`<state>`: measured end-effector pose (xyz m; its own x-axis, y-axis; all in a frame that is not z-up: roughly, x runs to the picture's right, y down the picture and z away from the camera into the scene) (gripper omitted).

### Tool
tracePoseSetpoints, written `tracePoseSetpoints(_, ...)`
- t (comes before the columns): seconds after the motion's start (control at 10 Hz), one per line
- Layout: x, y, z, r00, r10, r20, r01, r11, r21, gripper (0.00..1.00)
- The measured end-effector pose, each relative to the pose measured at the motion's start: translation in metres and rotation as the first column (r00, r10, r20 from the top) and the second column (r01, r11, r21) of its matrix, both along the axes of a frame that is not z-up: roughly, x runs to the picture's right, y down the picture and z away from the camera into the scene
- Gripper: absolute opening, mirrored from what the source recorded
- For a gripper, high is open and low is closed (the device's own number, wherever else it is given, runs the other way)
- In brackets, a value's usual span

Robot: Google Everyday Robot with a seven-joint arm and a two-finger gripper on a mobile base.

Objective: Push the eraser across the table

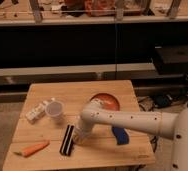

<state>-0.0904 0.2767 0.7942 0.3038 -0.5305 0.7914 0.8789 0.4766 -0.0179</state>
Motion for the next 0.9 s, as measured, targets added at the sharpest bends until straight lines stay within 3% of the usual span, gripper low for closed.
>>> tracePoseSetpoints(0.9,-0.013,0.002,0.0,1.0,-0.024,0.011,0.024,0.9997,0.005,0.0)
